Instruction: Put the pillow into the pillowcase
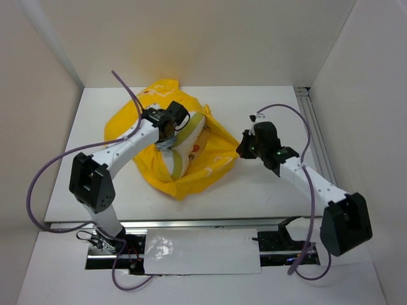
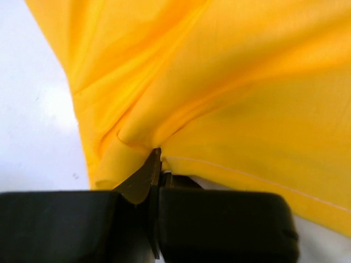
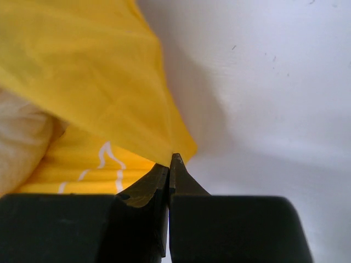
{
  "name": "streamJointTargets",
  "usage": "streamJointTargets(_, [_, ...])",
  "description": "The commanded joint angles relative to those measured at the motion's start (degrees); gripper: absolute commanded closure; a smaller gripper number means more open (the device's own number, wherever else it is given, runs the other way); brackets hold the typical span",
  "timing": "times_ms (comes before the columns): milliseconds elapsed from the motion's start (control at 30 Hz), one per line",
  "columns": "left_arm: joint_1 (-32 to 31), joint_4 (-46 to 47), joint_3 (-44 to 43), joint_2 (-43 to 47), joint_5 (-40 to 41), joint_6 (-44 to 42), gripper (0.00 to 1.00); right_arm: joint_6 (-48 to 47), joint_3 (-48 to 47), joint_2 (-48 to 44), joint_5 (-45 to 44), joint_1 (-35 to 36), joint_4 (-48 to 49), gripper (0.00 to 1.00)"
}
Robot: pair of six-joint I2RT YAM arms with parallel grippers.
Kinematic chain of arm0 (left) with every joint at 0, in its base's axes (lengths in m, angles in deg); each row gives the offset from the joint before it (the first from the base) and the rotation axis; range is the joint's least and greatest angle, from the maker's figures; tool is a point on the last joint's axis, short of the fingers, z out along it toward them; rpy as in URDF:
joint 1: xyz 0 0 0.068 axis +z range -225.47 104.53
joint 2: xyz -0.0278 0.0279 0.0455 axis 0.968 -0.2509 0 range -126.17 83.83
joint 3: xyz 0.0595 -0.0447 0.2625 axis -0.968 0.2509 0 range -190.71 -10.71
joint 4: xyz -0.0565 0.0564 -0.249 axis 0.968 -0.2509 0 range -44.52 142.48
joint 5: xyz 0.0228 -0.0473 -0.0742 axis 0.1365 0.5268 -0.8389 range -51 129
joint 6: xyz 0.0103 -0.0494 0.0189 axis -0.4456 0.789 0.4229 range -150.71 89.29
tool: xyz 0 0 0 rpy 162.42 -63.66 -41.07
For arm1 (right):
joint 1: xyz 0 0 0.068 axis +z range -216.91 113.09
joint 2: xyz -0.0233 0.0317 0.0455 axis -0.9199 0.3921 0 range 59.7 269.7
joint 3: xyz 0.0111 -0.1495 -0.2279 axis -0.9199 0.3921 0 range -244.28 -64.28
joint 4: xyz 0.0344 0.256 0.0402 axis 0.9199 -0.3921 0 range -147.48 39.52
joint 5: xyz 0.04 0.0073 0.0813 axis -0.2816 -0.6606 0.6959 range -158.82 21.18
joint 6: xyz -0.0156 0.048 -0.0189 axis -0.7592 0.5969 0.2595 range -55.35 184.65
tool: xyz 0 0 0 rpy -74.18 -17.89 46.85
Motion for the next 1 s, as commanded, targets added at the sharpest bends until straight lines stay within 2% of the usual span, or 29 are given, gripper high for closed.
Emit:
streamJointTargets(0, [0.94,-19.68,6.75,3.84,11.11,10.20,1.00,-4.07,-3.94,6.62,-0.76,-4.56,8.66,1.00])
streamJointTargets(100, [-2.30,-14.52,8.78,5.61,8.12,7.86,1.00,-6.70,-5.71,12.25,-0.13,-4.57,9.88,1.00])
streamJointTargets(167, [-4.93,-12.22,7.57,2.73,7.05,5.66,1.00,-7.50,-7.37,15.67,-0.13,-4.57,9.89,1.00])
streamJointTargets(333, [-7.67,-5.54,-2.36,-6.06,5.48,-0.49,1.00,-11.28,-8.95,21.13,0.40,-1.94,12.26,1.00])
streamJointTargets(500, [-7.05,-5.00,-12.03,-16.61,4.94,-3.66,1.00,-12.34,-13.35,27.11,-2.58,-0.71,10.86,0.96])
streamJointTargets(567, [-6.35,-4.48,-13.72,-18.74,3.37,-5.24,1.00,-13.12,-15.72,28.95,-3.91,-0.09,9.28,0.90])
streamJointTargets(600, [-5.74,-3.78,-13.72,-19.43,2.84,-5.25,1.00,-13.13,-16.51,29.48,-3.91,-0.09,8.06,0.81])
streamJointTargets(633, [-5.04,-1.68,-13.02,-19.44,1.26,-6.73,1.00,-13.13,-17.21,29.49,-5.48,0.52,7.35,0.77])
streamJointTargets(700, [-4.34,1.40,-11.09,-17.34,-0.50,-8.23,1.00,-13.83,-18.36,29.49,-6.54,1.92,6.73,0.69])
streamJointTargets(733, [-3.72,3.33,-8.47,-16.20,-1.38,-9.02,1.00,-13.83,-18.97,29.49,-7.94,2.45,5.25,0.59])
streamJointTargets(833, [-2.05,12.46,-4.24,-11.37,-7.26,-14.12,1.00,-14.35,-18.98,26.96,-9.71,5.09,4.44,0.45])
streamJointTargets(933, [-0.73,17.75,-0.54,-8.81,-11.58,-16.58,1.00,-18.91,-15.65,23.44,-7.36,8.25,8.47,0.43])
streamJointTargets(967, [-0.12,18.37,0.08,-8.28,-12.37,-16.59,1.00,-21.71,-14.33,22.64,-1.42,8.26,12.14,0.42])
